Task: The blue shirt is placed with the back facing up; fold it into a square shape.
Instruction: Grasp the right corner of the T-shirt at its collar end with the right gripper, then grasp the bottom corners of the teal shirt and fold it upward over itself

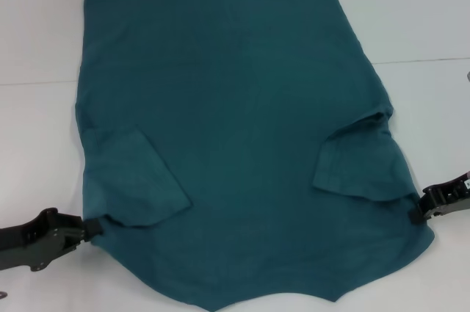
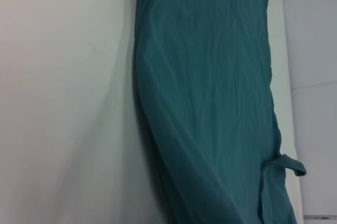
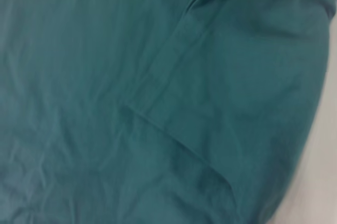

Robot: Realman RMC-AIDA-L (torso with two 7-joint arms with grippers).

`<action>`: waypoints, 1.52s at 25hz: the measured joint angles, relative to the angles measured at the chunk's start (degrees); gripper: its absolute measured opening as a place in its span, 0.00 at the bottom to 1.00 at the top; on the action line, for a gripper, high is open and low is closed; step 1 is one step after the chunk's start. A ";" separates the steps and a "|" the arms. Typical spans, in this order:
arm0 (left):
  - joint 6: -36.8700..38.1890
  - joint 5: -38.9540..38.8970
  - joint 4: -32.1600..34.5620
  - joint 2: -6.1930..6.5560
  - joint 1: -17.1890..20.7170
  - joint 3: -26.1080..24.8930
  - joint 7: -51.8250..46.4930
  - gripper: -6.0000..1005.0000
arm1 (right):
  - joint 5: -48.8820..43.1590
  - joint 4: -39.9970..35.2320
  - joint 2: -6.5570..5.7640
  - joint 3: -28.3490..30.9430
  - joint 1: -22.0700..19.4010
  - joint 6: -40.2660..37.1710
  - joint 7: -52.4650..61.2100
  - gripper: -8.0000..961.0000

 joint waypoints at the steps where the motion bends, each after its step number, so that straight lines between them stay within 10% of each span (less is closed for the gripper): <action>1: 0.12 0.00 0.00 0.00 0.01 0.05 0.00 0.04 | 0.00 -0.12 -0.01 0.00 0.01 -0.17 0.01 0.17; 14: 11.72 4.92 5.33 1.51 -0.26 2.69 0.36 0.03 | -0.13 -5.70 -1.99 0.00 -0.49 -14.03 -0.01 0.05; 31: 25.80 12.03 9.61 0.52 3.99 2.74 2.74 0.04 | -0.93 -12.16 1.67 1.13 -6.75 -28.43 -5.00 0.05; 38: 29.20 10.52 7.63 1.94 0.61 0.93 4.59 0.03 | 7.03 -10.41 0.19 5.22 -6.43 -28.27 -8.39 0.06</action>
